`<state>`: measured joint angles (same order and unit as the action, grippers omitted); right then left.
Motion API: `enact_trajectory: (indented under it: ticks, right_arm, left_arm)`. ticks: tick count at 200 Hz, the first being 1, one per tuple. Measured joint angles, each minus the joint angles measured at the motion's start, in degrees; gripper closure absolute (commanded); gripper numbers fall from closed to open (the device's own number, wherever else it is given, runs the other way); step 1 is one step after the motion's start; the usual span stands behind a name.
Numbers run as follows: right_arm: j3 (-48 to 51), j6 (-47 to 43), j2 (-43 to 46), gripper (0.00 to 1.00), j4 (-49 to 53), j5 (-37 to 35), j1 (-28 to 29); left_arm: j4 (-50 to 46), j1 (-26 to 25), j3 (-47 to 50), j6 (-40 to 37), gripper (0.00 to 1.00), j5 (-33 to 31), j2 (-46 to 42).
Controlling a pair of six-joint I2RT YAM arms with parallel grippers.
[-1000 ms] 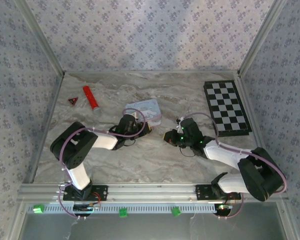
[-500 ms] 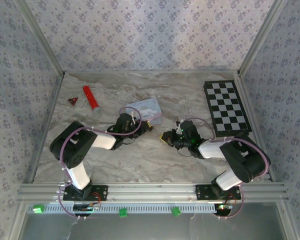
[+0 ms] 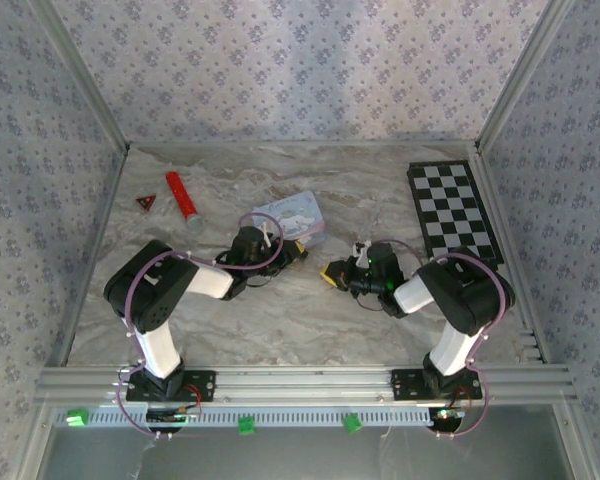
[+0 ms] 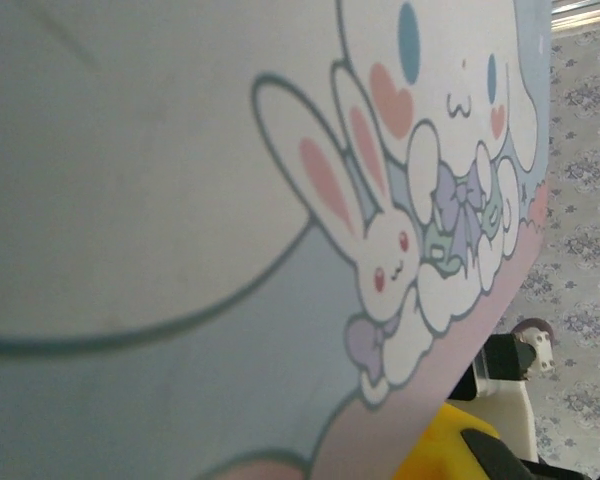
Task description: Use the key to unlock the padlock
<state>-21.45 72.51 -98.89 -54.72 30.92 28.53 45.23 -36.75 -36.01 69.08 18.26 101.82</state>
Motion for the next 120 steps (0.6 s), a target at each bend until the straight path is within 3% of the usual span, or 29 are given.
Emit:
enact_trajectory:
  ticks: [120]
  right_arm:
    - [0.09, 7.65, -8.61, 1.00, -17.25, 4.02, -1.29]
  left_arm:
    - [0.00, 0.00, -0.04, 0.09, 0.91, 0.50, 0.00]
